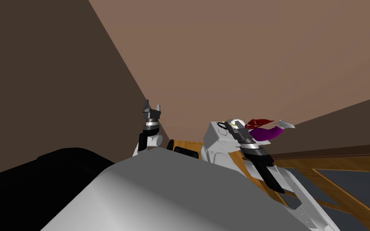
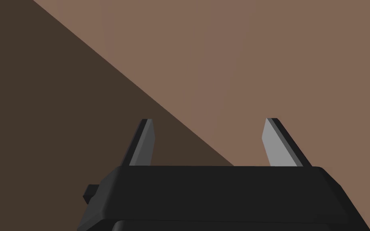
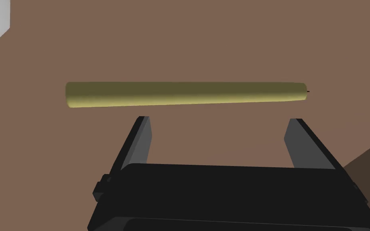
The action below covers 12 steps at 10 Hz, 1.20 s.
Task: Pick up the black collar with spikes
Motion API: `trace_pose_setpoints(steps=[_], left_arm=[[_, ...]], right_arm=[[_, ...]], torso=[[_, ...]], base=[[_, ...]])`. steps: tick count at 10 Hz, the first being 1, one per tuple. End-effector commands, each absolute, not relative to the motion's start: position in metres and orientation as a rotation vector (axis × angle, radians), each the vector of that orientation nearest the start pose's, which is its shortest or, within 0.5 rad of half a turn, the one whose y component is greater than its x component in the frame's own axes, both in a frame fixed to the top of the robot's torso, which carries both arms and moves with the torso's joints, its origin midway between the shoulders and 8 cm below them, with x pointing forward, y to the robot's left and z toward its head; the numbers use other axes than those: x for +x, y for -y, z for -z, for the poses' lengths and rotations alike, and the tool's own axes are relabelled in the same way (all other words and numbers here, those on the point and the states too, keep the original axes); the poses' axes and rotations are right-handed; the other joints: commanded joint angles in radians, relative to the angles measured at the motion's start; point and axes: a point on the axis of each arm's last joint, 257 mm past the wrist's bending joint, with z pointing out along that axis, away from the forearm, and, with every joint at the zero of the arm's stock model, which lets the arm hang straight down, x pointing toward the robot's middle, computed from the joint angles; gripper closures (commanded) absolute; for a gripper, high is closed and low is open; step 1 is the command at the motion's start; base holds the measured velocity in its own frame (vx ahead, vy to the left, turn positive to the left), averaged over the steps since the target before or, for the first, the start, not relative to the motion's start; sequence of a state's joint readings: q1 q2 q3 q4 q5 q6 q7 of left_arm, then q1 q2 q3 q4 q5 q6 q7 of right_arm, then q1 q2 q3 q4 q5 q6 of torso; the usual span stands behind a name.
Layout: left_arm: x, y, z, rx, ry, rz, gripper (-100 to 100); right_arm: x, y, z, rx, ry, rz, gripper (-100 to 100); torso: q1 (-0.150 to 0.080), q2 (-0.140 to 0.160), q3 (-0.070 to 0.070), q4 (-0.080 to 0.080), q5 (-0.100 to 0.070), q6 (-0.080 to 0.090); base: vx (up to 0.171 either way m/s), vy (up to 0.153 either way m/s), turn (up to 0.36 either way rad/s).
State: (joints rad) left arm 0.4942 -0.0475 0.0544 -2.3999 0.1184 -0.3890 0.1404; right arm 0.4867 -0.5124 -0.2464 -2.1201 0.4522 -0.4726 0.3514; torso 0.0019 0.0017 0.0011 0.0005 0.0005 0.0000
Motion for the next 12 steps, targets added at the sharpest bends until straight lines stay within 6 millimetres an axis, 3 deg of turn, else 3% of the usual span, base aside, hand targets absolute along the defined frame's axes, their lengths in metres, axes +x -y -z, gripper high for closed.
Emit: trace_pose_setpoints(steps=[1, 6, 7, 10, 11, 12], left_arm=[[0.330, -0.311, -0.058, -0.784, -0.444, 1.465, 0], [0.330, -0.311, -0.058, -0.784, -0.444, 1.465, 0], [0.330, -0.311, -0.058, -0.784, -0.444, 1.465, 0], [0.330, -0.311, -0.058, -0.784, -0.444, 1.465, 0], [0.330, -0.311, -0.058, -0.784, -0.444, 1.465, 0], [0.330, -0.311, -0.058, -0.784, -0.444, 1.465, 0]], right_arm=[[0.383, 0.319, 0.057, -0.268, -1.256, -0.266, -100], [0.388, 0.355, 0.100, -0.532, -1.372, 0.010, -100], [0.388, 0.354, 0.101, -0.539, -1.374, 0.016, -100], [0.387, 0.388, 0.134, -0.736, -1.447, 0.204, -100], [0.387, 0.388, 0.135, -0.748, -1.448, 0.210, -100], [0.385, 0.400, 0.145, -0.817, -1.469, 0.270, -100]], torso=[[0.000, 0.000, 0.000, 0.000, 0.000, 0.000], [-0.002, -0.002, -0.002, -0.001, -0.001, 0.000], [-0.001, -0.003, -0.002, -0.001, -0.001, 0.000], [-0.002, -0.003, -0.002, -0.002, -0.001, 0.000], [-0.003, -0.003, -0.002, -0.001, -0.001, 0.000], [-0.004, -0.003, -0.002, -0.001, -0.002, 0.000]], base=[[-0.018, 0.029, -0.012], [-0.008, 0.036, -0.018], [0.003, 0.031, -0.015], [0.012, 0.025, -0.010], [0.006, 0.001, -0.014], [0.025, 0.005, 0.008]])
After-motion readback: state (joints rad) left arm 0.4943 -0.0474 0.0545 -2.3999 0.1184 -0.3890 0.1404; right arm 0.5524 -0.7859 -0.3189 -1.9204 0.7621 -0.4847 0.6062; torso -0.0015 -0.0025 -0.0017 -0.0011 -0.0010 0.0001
